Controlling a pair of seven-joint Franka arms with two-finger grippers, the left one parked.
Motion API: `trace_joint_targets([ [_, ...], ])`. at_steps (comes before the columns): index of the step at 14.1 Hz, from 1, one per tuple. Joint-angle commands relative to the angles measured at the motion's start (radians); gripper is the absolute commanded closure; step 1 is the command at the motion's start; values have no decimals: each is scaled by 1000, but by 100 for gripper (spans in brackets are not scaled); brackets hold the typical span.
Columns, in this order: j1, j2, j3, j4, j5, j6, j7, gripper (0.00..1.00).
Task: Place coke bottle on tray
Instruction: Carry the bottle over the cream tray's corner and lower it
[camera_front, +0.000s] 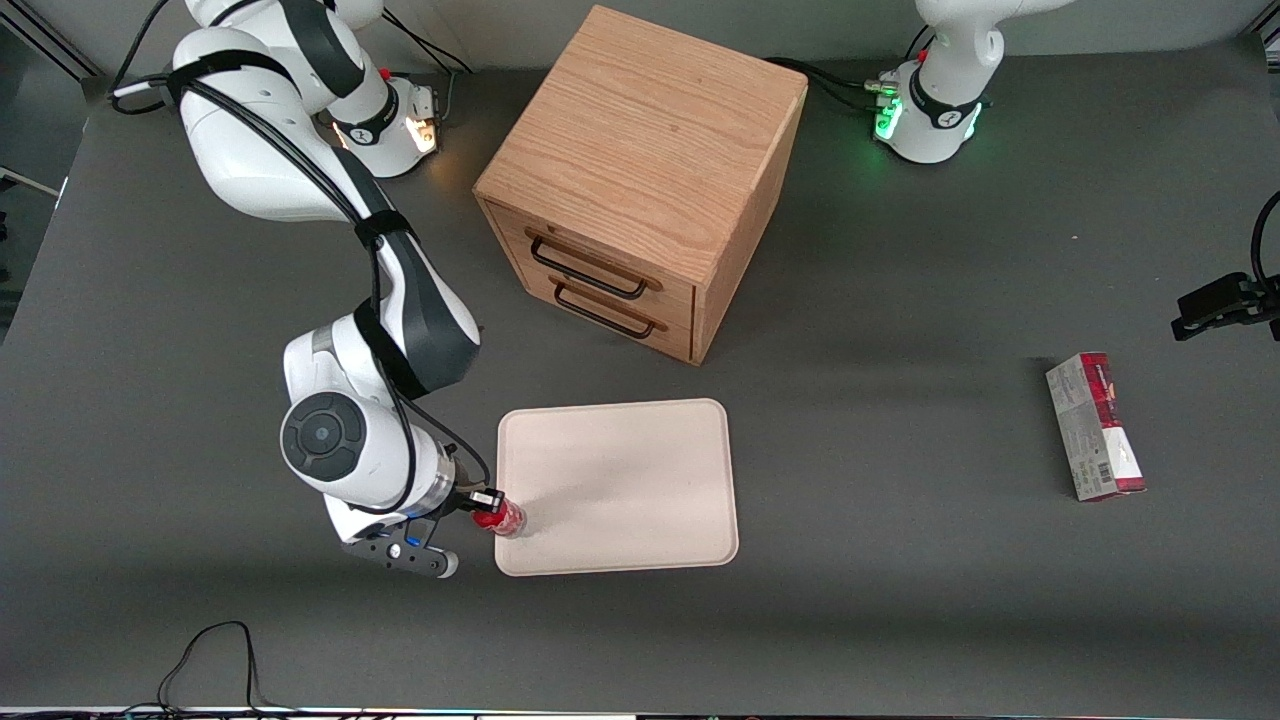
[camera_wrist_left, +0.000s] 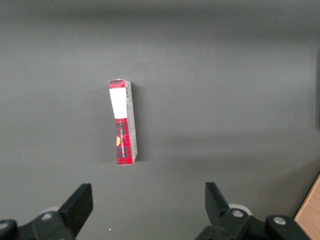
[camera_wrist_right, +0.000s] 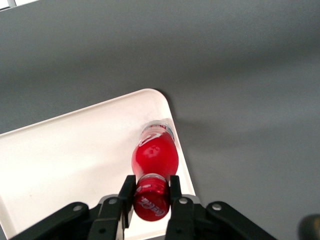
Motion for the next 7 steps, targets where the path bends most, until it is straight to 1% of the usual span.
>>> trace_joint_targets([
  [1, 28, 25, -1, 50, -43, 4, 39, 100],
  [7, 43, 43, -1, 46, -54, 22, 62, 100],
])
